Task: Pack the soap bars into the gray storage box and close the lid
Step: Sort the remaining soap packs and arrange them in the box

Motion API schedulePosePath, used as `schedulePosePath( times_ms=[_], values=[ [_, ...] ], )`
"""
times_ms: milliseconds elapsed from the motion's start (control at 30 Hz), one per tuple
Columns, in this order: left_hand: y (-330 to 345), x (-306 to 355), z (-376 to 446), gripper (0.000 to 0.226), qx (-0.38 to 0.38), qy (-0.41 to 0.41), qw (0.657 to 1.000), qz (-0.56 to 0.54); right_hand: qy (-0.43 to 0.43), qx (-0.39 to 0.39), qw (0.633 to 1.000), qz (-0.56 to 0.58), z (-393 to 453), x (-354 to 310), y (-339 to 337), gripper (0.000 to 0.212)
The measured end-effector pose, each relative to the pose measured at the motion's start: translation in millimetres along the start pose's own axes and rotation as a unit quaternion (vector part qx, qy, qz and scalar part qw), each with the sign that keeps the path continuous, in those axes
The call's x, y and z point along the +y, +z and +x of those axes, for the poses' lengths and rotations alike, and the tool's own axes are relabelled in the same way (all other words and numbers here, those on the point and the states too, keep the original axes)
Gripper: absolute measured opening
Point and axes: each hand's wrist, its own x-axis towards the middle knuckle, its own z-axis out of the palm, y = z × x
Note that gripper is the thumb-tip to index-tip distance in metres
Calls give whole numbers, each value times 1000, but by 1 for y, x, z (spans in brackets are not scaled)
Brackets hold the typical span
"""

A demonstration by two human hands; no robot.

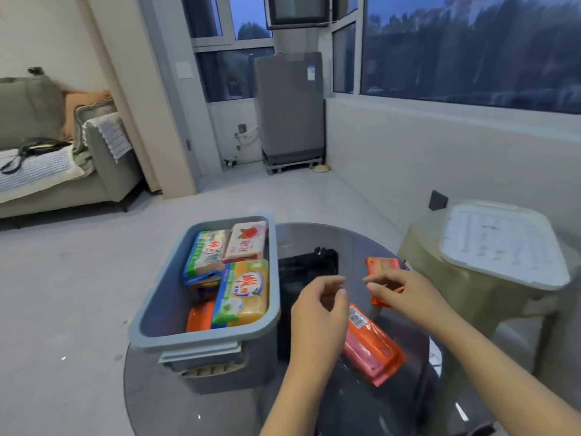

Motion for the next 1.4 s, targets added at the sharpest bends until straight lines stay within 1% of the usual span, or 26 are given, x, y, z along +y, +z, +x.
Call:
schedulePosePath(
  times_ms=[67, 100, 233, 300, 367, 433, 467, 533, 600, 633, 667, 767, 867, 967, 1033, 1133, 1200, 1267, 1333, 1400],
  values=[
    [12, -13, 1, 18, 3, -42, 999, 24, 35, -29, 999, -23, 2, 13, 0, 10],
    [16, -19, 2, 21, 9, -63, 997, 43, 50, -50, 997, -36, 3, 17, 2, 9],
    [29, -42, 2, 45, -9, -156, 976, 154, 95, -126, 984, -77, 6, 24, 9, 7],
    [34, -49, 0, 44, -30, -184, 962, 200, 122, -159, 977, -78, 7, 26, 10, 18],
    [37, -54, 0, 38, -42, -207, 957, 198, 145, -191, 968, -73, 7, 27, 13, 25],
    [39, -57, 2, 37, -30, -233, 960, 154, 163, -196, 965, -52, 7, 28, 19, 26],
    [41, -58, 3, 35, -19, -241, 962, 127, 174, -190, 966, -37, 8, 29, 20, 25],
    [45, -58, 5, 24, -4, -239, 968, 71, 197, -176, 965, 2, 8, 30, 21, 23],
    [49, -56, 6, 12, -11, -226, 974, 17, 223, -160, 960, 55, 8, 31, 20, 19],
    [50, -56, 6, 11, -12, -222, 975, -2, 235, -152, 956, 83, 8, 32, 20, 19],
    [51, -56, 7, 16, -10, -220, 975, -15, 245, -144, 953, 108, 8, 32, 20, 19],
    [52, -58, 13, 45, 5, -212, 976, -46, 253, -110, 947, 165, 8, 31, 19, 18],
    [52, -56, 18, 53, 6, -192, 976, -102, 235, -81, 947, 203, 11, 29, 19, 10],
    [51, -56, 23, 57, 2, -201, 969, -144, 209, -64, 960, 176, 16, 26, 16, 9],
    [51, -57, 27, 58, 11, -215, 962, -168, 182, -37, 974, 127, 22, 28, 14, 11],
    [51, -56, 34, 56, 28, -220, 957, -190, 160, 52, 985, 35, 33, 37, 15, 10],
    [50, -55, 39, 56, 35, -214, 958, -189, 168, 109, 979, -30, 42, 45, 18, 34],
    [50, -55, 42, 56, 39, -211, 959, -184, 184, 147, 964, -122, 50, 54, 20, 55],
    [50, -56, 44, 56, 43, -209, 960, -182, 211, 145, 952, -168, 57, 62, 22, 72],
    [49, -57, 45, 56, 48, -208, 960, -182, 249, 119, 946, -170, 62, 68, 24, 84]
  ],
)
